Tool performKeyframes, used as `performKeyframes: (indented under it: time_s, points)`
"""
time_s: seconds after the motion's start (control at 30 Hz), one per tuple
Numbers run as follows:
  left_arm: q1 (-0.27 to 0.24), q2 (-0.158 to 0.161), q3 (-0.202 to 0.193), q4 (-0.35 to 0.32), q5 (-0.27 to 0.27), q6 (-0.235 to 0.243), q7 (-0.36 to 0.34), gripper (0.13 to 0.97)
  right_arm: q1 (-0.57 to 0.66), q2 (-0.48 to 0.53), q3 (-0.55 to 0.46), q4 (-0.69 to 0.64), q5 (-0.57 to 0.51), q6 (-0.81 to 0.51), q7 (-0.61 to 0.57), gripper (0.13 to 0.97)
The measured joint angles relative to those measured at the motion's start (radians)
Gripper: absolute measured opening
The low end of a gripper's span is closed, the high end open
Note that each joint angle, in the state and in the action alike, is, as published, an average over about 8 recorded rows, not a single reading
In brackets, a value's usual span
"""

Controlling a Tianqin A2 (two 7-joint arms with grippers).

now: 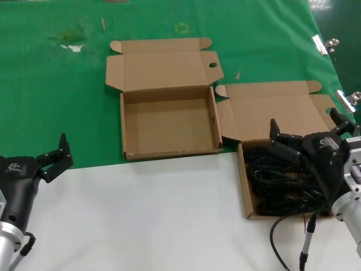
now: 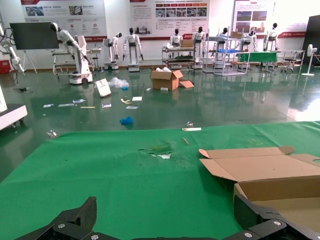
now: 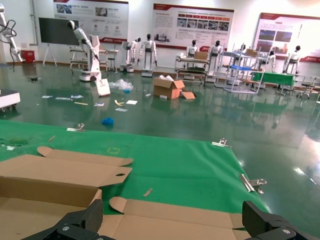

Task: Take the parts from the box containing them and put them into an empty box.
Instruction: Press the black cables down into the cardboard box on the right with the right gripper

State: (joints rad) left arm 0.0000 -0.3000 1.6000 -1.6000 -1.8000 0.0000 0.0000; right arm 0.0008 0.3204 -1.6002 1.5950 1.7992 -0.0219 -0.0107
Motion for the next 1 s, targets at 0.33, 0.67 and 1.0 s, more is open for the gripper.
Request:
performKeyframes:
  time_s: [0.33, 0.67, 1.0]
  points:
    - [0.0, 0.0, 0.0, 0.0, 0.0, 0.0, 0.0, 0.947, 0.0, 0.0, 0.0, 0.0, 0.0, 0.0, 0.0, 0.966]
    - [0.0, 0.0, 0.0, 0.0, 0.0, 0.0, 0.0, 0.865, 0.0, 0.0, 0.0, 0.0, 0.0, 0.0, 0.0, 0.966]
    - [0.0, 0.0, 0.0, 0.0, 0.0, 0.0, 0.0, 0.7, 0.005, 0.014, -0.014, 0.005, -0.001, 0.003, 0.0, 0.966]
